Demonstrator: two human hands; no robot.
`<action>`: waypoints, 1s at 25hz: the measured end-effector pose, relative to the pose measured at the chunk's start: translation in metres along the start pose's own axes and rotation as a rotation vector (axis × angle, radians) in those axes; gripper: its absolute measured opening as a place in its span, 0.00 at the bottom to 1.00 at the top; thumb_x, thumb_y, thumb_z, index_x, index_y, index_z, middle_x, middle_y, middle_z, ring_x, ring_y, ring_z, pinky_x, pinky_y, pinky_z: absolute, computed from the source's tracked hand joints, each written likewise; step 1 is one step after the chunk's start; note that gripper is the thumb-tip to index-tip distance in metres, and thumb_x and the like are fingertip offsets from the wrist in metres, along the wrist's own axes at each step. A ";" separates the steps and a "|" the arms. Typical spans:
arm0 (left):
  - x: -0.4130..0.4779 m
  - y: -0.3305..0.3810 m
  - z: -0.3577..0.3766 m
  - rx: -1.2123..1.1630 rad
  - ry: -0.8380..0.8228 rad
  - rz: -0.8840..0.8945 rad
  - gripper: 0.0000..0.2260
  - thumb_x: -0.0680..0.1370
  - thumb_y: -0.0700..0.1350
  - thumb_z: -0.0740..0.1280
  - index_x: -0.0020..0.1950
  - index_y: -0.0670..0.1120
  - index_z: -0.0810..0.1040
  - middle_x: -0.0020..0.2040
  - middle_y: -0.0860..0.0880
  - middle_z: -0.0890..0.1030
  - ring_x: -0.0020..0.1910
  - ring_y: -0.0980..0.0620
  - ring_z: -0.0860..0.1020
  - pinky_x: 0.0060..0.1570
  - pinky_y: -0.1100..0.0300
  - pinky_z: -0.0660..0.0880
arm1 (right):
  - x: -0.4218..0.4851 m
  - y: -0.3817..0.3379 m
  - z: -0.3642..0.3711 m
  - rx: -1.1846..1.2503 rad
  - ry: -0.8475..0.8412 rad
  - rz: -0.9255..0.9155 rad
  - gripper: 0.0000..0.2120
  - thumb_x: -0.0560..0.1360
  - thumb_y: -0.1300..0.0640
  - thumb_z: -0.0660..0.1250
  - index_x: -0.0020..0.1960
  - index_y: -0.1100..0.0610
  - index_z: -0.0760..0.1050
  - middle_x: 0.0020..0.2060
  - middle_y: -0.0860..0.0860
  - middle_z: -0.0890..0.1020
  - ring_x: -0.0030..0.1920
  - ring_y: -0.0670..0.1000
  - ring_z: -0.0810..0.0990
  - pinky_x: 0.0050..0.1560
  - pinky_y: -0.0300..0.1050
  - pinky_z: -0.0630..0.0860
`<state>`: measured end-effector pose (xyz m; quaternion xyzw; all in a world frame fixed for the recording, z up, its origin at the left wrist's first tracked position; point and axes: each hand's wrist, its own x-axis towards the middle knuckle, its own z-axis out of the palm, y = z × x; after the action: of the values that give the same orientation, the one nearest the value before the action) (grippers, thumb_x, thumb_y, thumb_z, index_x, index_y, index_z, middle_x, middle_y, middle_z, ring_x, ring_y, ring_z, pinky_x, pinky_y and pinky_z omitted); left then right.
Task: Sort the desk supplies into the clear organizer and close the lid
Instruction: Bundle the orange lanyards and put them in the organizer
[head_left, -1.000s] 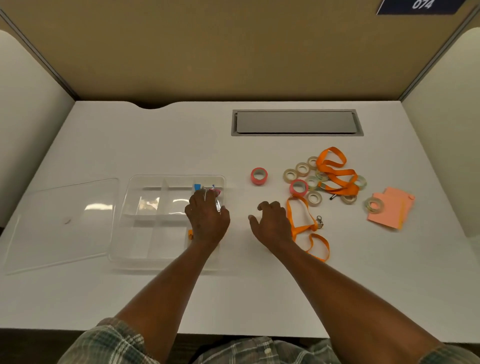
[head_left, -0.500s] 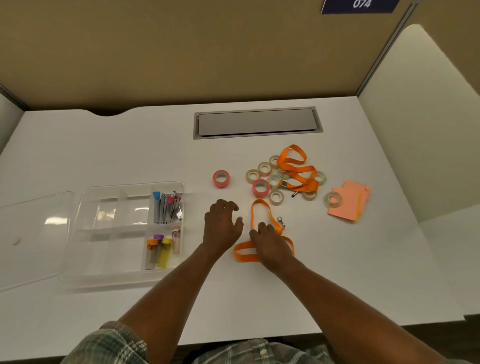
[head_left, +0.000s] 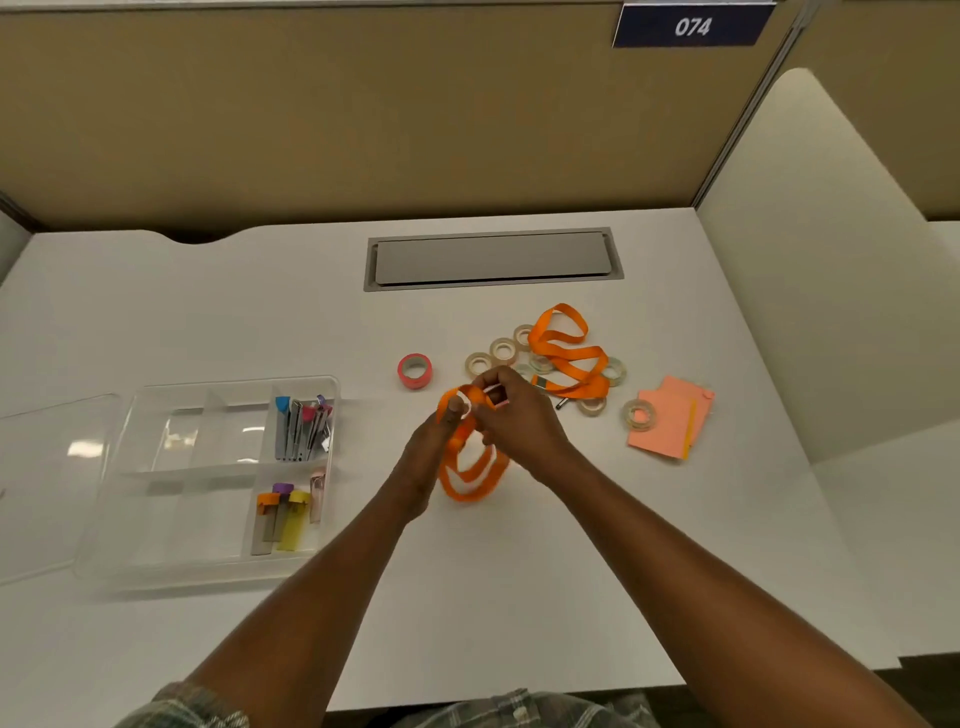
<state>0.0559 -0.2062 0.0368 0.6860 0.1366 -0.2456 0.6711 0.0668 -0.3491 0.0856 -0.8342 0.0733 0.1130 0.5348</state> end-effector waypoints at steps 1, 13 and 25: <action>0.003 0.003 0.006 -0.126 -0.045 -0.060 0.37 0.67 0.76 0.59 0.69 0.56 0.74 0.66 0.48 0.79 0.65 0.45 0.76 0.68 0.44 0.70 | 0.004 -0.008 -0.004 0.066 -0.002 0.040 0.09 0.77 0.58 0.69 0.57 0.51 0.76 0.50 0.48 0.82 0.50 0.50 0.82 0.46 0.48 0.83; 0.015 0.013 0.020 -0.154 0.105 -0.115 0.06 0.76 0.44 0.71 0.46 0.42 0.79 0.32 0.42 0.79 0.28 0.48 0.78 0.38 0.53 0.76 | 0.070 0.066 -0.069 -0.460 0.178 -0.022 0.12 0.75 0.61 0.65 0.57 0.58 0.79 0.56 0.55 0.81 0.57 0.57 0.79 0.54 0.49 0.76; 0.011 0.004 0.008 -0.122 0.273 -0.205 0.09 0.76 0.48 0.72 0.51 0.43 0.79 0.37 0.43 0.79 0.36 0.46 0.77 0.35 0.55 0.76 | 0.085 0.088 -0.085 -0.887 -0.125 -0.050 0.16 0.76 0.58 0.61 0.61 0.56 0.80 0.60 0.56 0.82 0.63 0.61 0.77 0.60 0.51 0.76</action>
<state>0.0664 -0.2163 0.0346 0.6535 0.3101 -0.2086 0.6583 0.1368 -0.4632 0.0204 -0.9759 -0.0349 0.1710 0.1312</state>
